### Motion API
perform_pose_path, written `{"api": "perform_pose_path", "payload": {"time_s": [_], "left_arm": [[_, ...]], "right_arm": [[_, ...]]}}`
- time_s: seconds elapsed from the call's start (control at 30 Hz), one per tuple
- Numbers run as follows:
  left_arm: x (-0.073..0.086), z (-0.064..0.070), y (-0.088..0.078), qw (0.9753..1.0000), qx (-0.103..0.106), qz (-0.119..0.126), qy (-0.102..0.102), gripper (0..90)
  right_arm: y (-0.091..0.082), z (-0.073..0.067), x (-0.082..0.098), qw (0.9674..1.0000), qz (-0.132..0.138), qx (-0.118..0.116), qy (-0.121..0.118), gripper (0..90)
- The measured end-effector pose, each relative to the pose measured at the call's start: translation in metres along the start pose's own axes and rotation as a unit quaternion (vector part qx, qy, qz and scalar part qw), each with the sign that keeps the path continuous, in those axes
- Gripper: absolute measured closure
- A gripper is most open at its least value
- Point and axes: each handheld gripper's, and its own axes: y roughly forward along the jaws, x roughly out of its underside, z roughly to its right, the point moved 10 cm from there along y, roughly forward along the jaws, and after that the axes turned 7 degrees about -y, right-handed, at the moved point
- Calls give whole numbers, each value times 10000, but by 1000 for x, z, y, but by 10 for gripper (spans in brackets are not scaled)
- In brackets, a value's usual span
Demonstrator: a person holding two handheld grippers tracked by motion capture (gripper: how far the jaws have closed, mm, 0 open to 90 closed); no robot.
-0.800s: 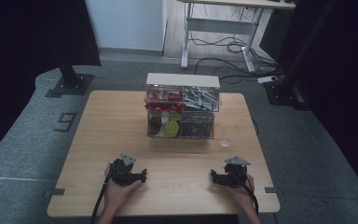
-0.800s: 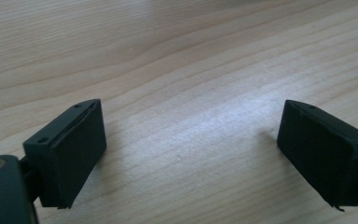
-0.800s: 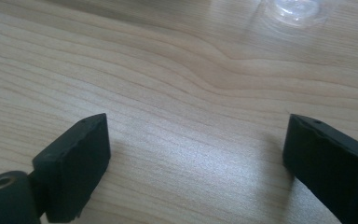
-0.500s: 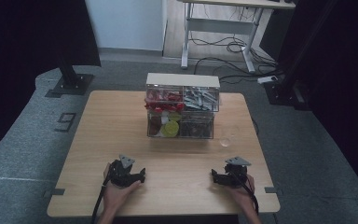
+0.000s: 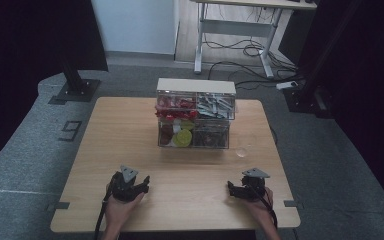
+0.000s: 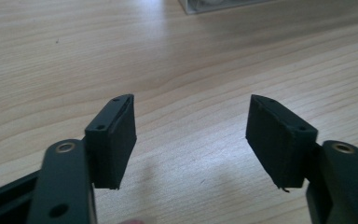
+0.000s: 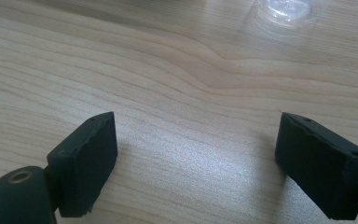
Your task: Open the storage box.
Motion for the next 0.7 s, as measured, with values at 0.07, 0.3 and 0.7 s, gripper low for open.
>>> {"api": "perform_pose_path", "payload": {"time_s": [0.07, 0.3, 0.7], "left_arm": [[-2, 1, -3, 10000, 69, 50, -15, 365], [-11, 7, -13, 9995, 217, 242, -64, 444], [-20, 16, -23, 9981, 554, 267, -42, 703]], "right_arm": [[0, 0, 0, 10000, -1, -3, -1, 134], [-1, 0, 0, 10000, 6, 2, 6, 139], [-1, 1, 1, 10000, 13, 21, 24, 144]]}}
